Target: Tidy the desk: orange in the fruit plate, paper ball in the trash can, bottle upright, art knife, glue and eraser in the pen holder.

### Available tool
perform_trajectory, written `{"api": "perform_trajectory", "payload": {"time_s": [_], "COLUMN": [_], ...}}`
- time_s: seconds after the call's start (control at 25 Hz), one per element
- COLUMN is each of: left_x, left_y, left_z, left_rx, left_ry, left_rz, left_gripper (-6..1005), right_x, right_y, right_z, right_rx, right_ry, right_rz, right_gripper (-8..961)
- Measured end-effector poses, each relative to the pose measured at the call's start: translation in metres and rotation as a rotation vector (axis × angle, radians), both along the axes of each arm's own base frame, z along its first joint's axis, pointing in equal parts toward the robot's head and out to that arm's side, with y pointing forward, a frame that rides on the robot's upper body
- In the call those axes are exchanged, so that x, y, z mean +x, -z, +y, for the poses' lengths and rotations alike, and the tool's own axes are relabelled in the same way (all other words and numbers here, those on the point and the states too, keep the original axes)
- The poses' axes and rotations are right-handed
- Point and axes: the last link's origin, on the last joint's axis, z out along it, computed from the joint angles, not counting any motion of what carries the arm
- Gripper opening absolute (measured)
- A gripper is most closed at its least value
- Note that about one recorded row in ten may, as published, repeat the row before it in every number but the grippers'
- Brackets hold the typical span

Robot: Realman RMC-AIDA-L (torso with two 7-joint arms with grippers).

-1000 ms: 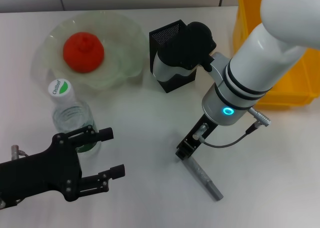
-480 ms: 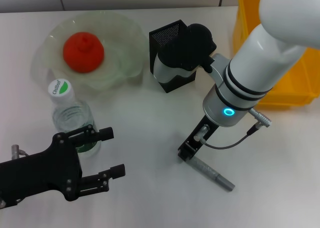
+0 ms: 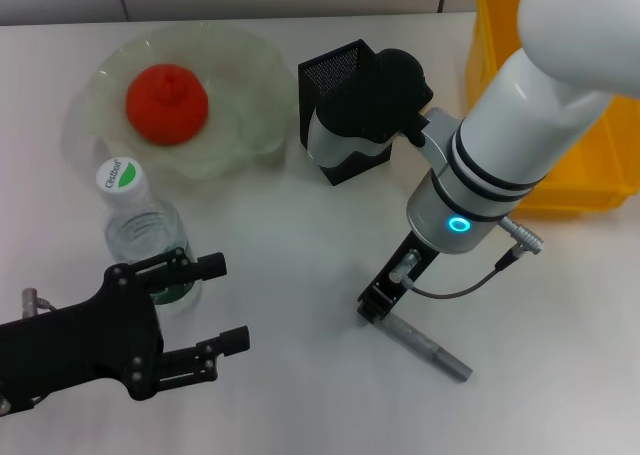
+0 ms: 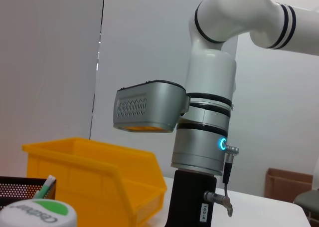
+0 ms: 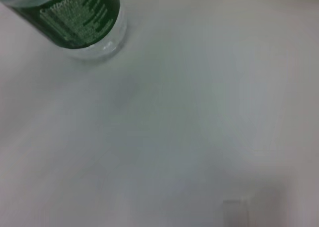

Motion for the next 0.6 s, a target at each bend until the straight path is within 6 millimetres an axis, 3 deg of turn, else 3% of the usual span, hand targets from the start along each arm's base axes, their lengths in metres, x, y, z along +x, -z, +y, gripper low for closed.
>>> {"api": "perform_trajectory", "payload": {"time_s": [0.6], "left_x": [-0.0010], "left_y": [-0.0007], "left_z": [-0.0006], "left_rx": [0.004], "left_ry": [-0.006], "left_rz": [-0.001], "left_gripper": [765], "right_x": [-0.0064], "right_y": [-0.0084], "right_z": [-0.0031], "right_rx": [-0.005], "right_ry": [-0.042], "right_rz": [0.034], "right_gripper": [129]}}
